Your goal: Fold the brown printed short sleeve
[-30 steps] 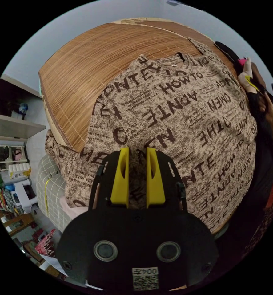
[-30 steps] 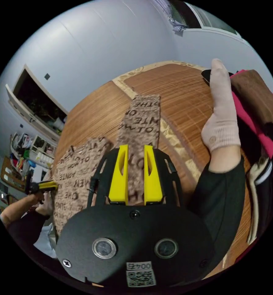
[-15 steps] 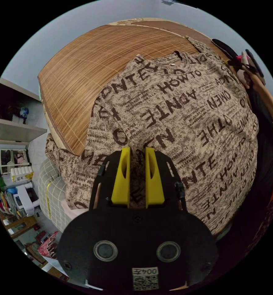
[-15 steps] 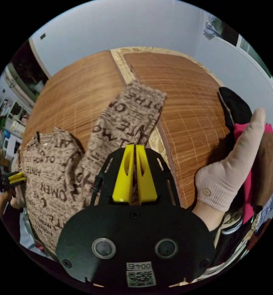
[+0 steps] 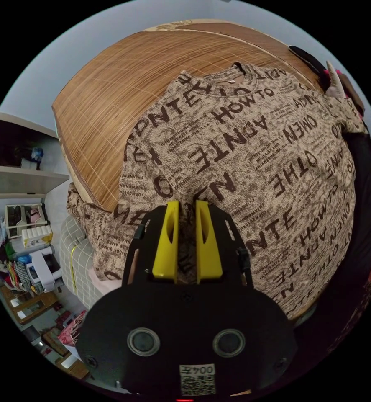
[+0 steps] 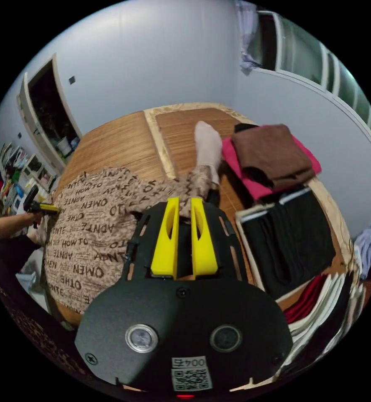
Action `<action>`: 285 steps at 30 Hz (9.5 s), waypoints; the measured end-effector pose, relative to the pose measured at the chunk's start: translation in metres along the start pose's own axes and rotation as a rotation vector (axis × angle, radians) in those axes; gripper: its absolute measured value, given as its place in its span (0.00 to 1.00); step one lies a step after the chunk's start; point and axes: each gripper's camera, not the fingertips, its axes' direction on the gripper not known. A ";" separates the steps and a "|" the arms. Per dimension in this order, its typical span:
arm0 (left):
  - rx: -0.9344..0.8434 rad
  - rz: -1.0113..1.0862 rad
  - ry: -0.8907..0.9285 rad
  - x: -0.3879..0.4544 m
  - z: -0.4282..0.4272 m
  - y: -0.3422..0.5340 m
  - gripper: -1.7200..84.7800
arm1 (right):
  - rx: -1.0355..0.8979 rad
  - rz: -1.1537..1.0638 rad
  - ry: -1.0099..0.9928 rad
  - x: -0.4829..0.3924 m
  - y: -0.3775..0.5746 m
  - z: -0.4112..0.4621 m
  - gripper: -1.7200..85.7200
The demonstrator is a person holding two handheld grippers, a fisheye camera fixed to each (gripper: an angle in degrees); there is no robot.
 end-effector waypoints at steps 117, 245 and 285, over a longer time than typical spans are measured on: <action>0.398 -0.599 0.231 0.048 -0.009 0.584 0.04 | -0.211 -0.626 -0.182 -0.468 0.258 0.118 0.15; 0.699 -1.029 0.399 -0.360 -0.074 0.730 0.09 | -0.403 -0.149 -0.632 -0.370 0.195 0.273 0.10; 0.429 -0.293 0.060 0.150 0.033 0.466 0.13 | -0.460 -0.336 -0.149 -0.435 0.185 0.201 0.16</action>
